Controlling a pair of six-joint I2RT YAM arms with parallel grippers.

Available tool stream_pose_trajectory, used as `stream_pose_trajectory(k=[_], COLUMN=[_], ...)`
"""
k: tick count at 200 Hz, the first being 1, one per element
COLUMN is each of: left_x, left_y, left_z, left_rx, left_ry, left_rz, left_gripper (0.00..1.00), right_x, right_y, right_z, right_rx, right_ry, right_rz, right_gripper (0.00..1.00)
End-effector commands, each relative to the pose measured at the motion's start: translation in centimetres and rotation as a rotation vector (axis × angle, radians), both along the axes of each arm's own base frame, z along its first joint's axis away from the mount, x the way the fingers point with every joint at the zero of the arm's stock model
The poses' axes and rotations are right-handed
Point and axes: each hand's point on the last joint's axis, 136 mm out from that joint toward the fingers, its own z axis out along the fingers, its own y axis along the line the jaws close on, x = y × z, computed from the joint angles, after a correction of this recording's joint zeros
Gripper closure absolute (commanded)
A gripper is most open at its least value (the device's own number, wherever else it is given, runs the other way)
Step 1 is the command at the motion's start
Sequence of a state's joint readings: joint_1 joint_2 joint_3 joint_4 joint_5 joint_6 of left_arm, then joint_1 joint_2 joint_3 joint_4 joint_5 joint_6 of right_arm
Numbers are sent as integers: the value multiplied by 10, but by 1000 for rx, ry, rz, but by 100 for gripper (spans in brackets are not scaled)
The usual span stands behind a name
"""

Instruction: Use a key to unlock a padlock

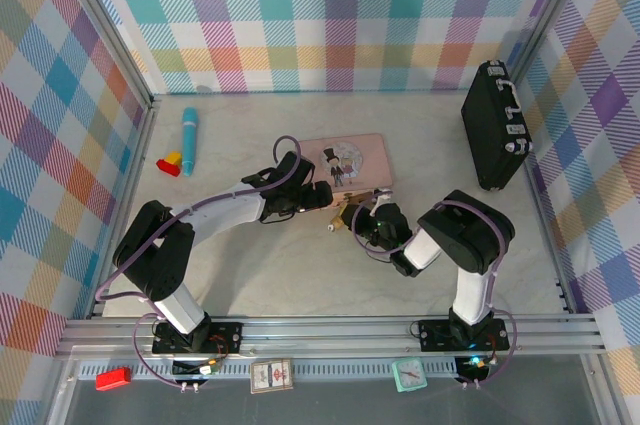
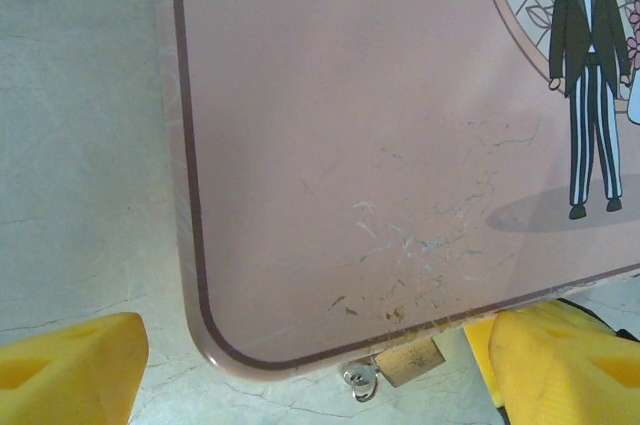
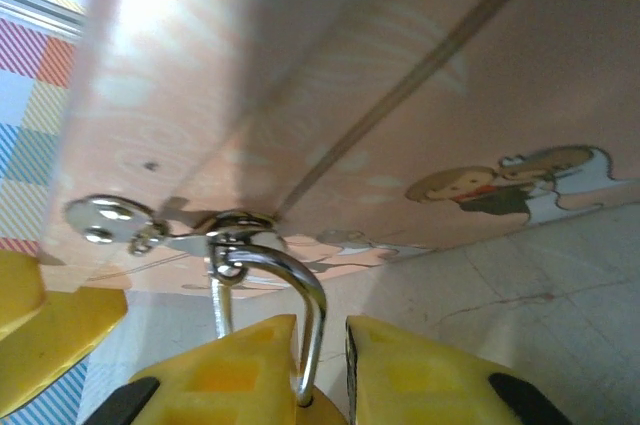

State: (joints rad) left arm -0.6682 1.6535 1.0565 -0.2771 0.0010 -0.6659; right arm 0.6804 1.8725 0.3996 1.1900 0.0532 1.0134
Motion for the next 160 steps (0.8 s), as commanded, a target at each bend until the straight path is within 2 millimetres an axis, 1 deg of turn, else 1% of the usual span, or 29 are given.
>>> stream_pose_trajectory(k=[1, 28, 64, 81, 96, 115, 145, 149, 160], left_x=[-9, -10, -10, -9, -9, -8, -10, -5, -5], left_y=[1, 0, 1, 2, 3, 5, 7, 4, 4], left_z=[-2, -4, -6, -6, -6, -8, -13, -9, -7], left_rx=[2, 1, 7, 10, 11, 23, 27, 5, 0], left_ry=[18, 21, 22, 22, 21, 18, 31, 8, 2], left_rz=[-7, -6, -2, 0, 4, 14, 30, 33, 37], left_gripper=[13, 13, 13, 13, 13, 13, 13, 13, 13], right_x=[8, 10, 11, 11, 11, 12, 16, 17, 18], right_y=[10, 12, 12, 9, 7, -3, -4, -5, -8], right_z=[13, 15, 20, 21, 19, 10, 19, 19, 20], right_rx=[52, 61, 65, 67, 67, 77, 159, 165, 183], right_ry=[-46, -64, -85, -82, -58, 11, 25, 30, 46], right_rz=[9, 12, 11, -1, -21, -89, -135, -143, -167], right_gripper=[78, 78, 89, 93, 95, 97, 100, 100, 100])
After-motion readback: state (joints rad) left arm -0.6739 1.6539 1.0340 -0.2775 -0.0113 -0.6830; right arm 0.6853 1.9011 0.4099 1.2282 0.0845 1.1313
